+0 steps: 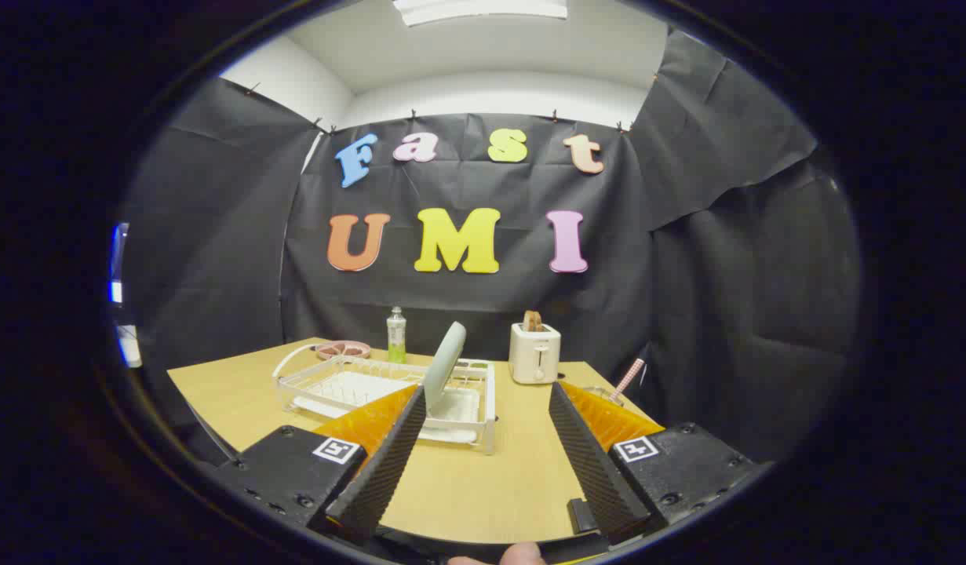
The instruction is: Take the plate from the dish rack, then take the spoon from the basket and place it into the plate.
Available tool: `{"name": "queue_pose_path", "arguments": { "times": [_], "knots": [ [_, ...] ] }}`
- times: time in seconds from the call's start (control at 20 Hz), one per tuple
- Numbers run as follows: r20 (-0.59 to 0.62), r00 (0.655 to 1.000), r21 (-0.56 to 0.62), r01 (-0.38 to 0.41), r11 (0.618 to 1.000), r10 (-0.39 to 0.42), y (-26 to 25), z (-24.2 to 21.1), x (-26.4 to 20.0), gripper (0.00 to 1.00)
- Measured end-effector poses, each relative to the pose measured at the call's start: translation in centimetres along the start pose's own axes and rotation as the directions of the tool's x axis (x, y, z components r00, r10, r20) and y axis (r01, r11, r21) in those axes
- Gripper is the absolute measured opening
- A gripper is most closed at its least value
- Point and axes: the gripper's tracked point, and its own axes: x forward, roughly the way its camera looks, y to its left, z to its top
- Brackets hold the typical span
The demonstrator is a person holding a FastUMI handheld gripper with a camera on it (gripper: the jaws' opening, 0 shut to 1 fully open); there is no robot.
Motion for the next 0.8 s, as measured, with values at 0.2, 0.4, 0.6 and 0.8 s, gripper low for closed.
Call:
{"name": "queue_pose_path", "arguments": {
  "times": [0.2, 0.4, 0.6, 0.8],
  "knots": [
    [0.002, 1.0, 0.015, 0.022, 1.0, -0.023, -0.8, 0.1, -0.1, 1.0],
    [0.018, 0.999, 0.007, 0.027, 1.0, -0.027, -0.8, 0.4, -0.3, 1.0],
    [0.048, 0.998, 0.006, 0.027, 1.0, -0.027, -0.6, 2.1, -0.9, 1.0],
    [0.092, 0.995, -0.001, 0.035, 0.999, -0.035, -0.3, 3.4, -1.2, 1.0]
  ]
}}
